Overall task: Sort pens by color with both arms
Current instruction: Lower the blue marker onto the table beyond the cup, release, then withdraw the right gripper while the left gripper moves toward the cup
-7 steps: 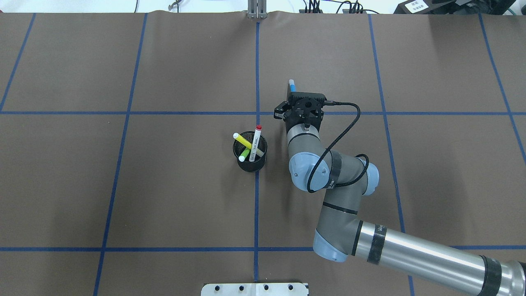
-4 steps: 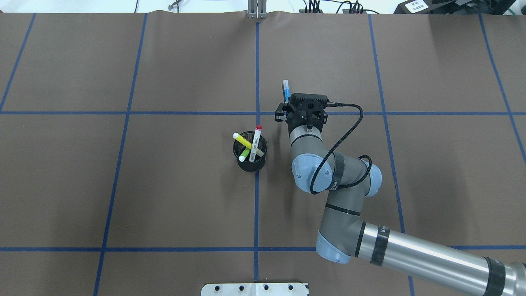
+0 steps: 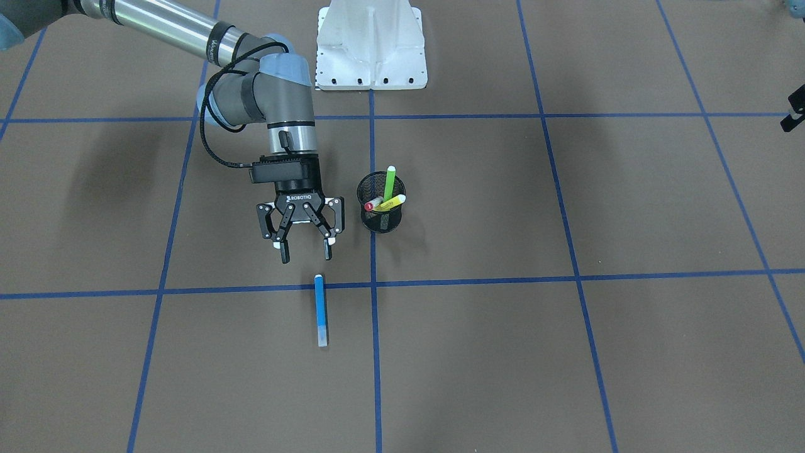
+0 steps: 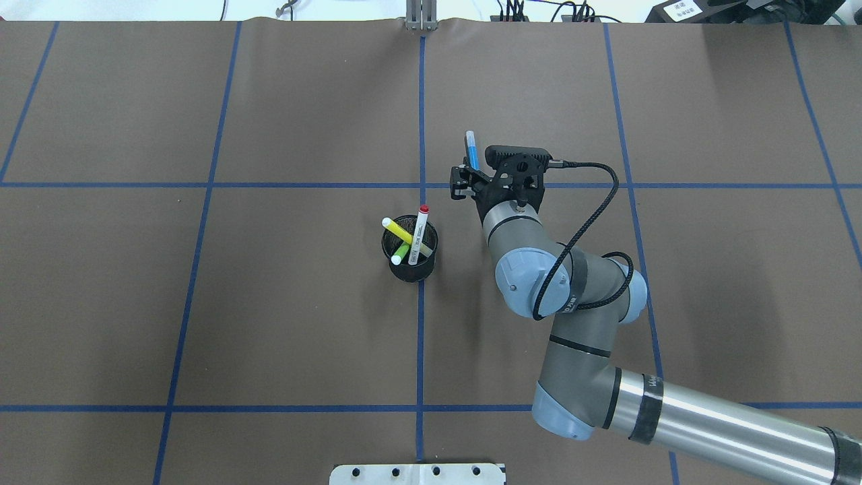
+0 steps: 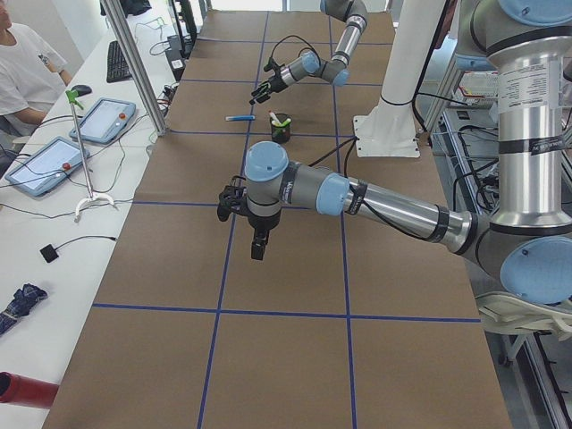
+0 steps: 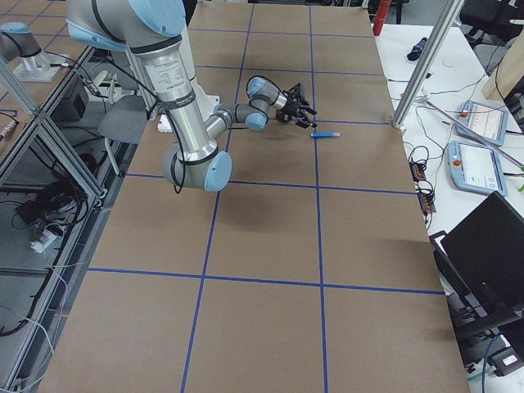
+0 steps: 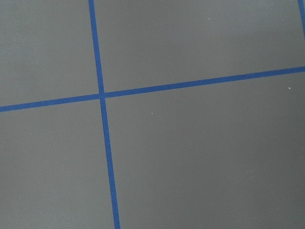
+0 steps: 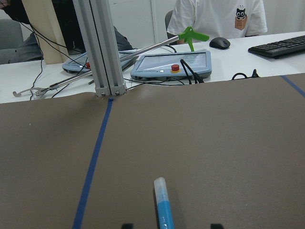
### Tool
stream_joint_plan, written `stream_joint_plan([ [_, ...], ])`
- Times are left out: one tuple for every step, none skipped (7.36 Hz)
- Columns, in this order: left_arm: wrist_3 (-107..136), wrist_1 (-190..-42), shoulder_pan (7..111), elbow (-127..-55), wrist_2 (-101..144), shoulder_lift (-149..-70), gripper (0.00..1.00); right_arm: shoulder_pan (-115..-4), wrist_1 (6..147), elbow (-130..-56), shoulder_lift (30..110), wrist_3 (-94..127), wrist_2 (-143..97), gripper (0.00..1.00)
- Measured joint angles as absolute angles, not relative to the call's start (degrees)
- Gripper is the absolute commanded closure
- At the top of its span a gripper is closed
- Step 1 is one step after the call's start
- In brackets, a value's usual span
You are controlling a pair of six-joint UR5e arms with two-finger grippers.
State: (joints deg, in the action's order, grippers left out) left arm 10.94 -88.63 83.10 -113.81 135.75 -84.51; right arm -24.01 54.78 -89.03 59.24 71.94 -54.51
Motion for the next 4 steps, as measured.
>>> stream_joint_plan([
  [16.3,-88.8,80.8,-114.4,136.1,-87.1,0.01,-25.3,55.0,-92.5,61.4,71.0,-57.9,0.01],
  [22.5,-88.8,77.0,-115.0,135.9,-90.4,0.01,-27.6,55.3,-96.4,64.5,69.8,-62.9,0.01],
  [28.9,-88.7,73.0,-115.3,134.7,-94.6,0.01,-30.5,56.0,-99.7,67.7,68.0,-68.9,0.01],
  [34.9,-88.0,68.6,-115.4,132.8,-99.1,0.01,-34.1,57.9,-102.2,70.1,65.1,-75.7,0.01],
])
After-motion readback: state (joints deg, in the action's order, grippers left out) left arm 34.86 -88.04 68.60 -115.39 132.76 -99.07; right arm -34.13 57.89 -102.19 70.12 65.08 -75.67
